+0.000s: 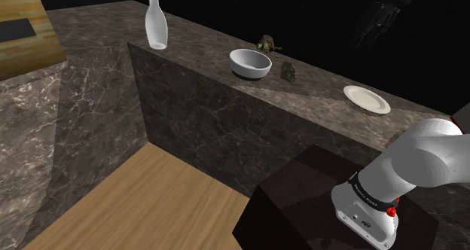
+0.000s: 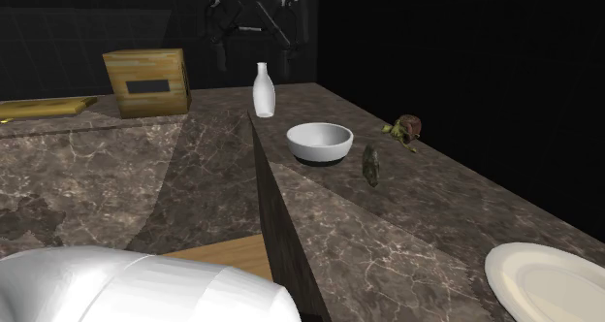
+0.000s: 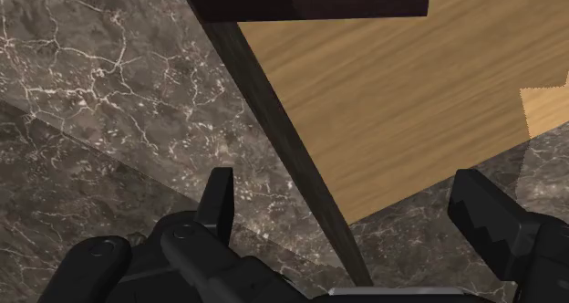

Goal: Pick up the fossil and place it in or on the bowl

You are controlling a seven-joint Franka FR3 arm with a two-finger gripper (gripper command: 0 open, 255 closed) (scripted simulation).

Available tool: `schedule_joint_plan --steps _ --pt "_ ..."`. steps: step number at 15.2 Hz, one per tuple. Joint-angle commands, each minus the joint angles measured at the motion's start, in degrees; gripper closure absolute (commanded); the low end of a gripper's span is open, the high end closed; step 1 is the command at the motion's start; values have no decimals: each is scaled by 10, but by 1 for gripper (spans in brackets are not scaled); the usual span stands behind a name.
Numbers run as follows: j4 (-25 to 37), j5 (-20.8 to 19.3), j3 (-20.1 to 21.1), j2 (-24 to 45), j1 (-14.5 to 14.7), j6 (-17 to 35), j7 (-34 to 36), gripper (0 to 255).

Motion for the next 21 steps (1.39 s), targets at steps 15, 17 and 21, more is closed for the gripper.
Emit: schedule_joint_plan --steps 15,17,21 --pt "-13 -49 -130 193 2 205 -178 0" --pt "-2 -47 -147 231 5 231 -204 0" --pt "31 -31 -180 313 11 278 -261 0"
